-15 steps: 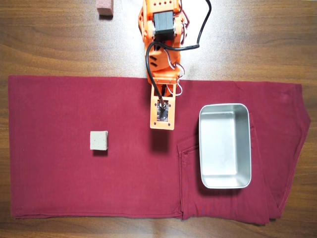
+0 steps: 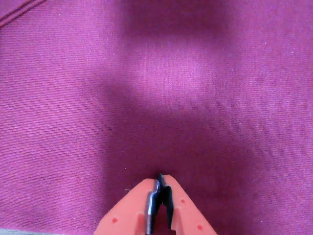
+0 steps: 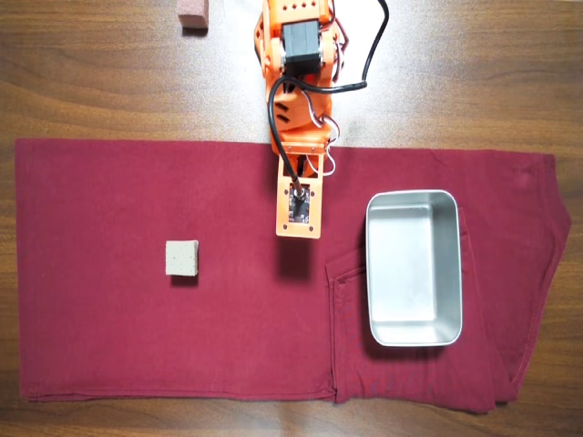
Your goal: Grab the cube
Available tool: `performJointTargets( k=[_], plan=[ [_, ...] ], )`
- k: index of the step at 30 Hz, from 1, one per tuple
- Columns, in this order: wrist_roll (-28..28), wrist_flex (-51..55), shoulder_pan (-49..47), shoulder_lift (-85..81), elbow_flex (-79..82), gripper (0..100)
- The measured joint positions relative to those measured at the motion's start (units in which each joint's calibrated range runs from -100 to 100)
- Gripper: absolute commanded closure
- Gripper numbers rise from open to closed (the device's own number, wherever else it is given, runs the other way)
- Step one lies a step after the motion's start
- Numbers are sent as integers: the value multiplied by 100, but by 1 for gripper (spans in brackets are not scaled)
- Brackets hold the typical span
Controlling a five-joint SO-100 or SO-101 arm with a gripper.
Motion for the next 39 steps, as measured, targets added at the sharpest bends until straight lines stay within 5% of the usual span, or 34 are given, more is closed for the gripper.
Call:
performJointTargets(
  k=[35, 39],
  plan=[
    [127, 9, 0, 0, 0, 100],
    [34, -56, -169, 9, 9, 90]
  ],
)
